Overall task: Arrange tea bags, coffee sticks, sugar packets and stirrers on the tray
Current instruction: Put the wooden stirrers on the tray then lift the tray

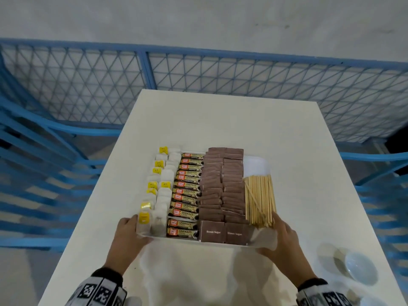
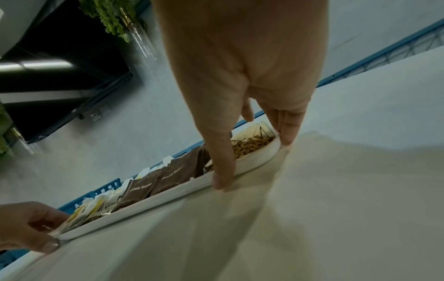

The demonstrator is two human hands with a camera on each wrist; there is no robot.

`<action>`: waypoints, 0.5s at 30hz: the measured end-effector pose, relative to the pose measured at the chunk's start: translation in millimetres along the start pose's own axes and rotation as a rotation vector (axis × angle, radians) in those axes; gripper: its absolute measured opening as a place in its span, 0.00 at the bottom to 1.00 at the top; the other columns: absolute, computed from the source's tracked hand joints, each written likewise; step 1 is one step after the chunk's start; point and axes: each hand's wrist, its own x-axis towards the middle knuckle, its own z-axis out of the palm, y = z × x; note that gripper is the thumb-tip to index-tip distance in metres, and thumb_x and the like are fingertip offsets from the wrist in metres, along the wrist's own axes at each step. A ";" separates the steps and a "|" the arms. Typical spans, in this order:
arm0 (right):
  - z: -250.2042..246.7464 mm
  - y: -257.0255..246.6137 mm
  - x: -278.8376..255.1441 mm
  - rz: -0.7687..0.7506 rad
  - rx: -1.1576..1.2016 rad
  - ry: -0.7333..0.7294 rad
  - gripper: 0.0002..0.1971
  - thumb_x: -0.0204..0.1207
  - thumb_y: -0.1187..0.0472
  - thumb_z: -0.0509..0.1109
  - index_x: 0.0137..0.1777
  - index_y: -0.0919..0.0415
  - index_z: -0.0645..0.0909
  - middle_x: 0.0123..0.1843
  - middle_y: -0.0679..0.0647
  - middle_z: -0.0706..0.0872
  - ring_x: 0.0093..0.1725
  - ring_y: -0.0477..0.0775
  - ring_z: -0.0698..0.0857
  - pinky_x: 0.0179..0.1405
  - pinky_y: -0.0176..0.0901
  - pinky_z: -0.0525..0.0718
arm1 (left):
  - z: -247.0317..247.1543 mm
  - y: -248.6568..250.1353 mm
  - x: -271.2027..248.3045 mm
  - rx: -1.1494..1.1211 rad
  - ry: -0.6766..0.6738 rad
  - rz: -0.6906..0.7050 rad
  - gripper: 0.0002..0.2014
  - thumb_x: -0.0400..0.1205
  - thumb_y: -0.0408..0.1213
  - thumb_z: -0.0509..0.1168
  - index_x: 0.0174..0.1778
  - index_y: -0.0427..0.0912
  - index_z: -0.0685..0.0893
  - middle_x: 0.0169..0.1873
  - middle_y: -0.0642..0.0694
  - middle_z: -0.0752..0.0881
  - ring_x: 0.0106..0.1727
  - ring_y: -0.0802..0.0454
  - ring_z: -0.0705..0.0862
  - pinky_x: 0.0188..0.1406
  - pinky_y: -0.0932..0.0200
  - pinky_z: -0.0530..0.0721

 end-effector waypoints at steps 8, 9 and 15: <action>-2.4 -25.6 32.7 -0.024 0.004 -0.015 0.55 0.55 0.53 0.85 0.79 0.62 0.58 0.66 0.58 0.78 0.62 0.59 0.77 0.65 0.50 0.72 | -16.1 -0.4 30.7 -0.003 0.013 -0.002 0.17 0.68 0.26 0.75 0.52 0.32 0.83 0.44 0.34 0.85 0.50 0.41 0.76 0.43 0.59 0.65; -3.3 -30.8 39.5 -0.021 0.010 -0.021 0.55 0.55 0.53 0.85 0.79 0.62 0.57 0.65 0.59 0.79 0.62 0.60 0.77 0.65 0.50 0.71 | -19.3 0.2 36.7 0.007 0.021 -0.003 0.17 0.68 0.26 0.75 0.52 0.32 0.83 0.44 0.34 0.85 0.50 0.39 0.77 0.43 0.59 0.65; -15.6 -66.3 81.0 0.006 0.082 -0.056 0.53 0.62 0.59 0.82 0.80 0.65 0.52 0.72 0.63 0.71 0.70 0.63 0.70 0.71 0.48 0.64 | -32.2 1.8 77.6 0.021 0.062 -0.007 0.16 0.70 0.29 0.73 0.54 0.35 0.83 0.41 0.36 0.83 0.49 0.39 0.80 0.44 0.58 0.67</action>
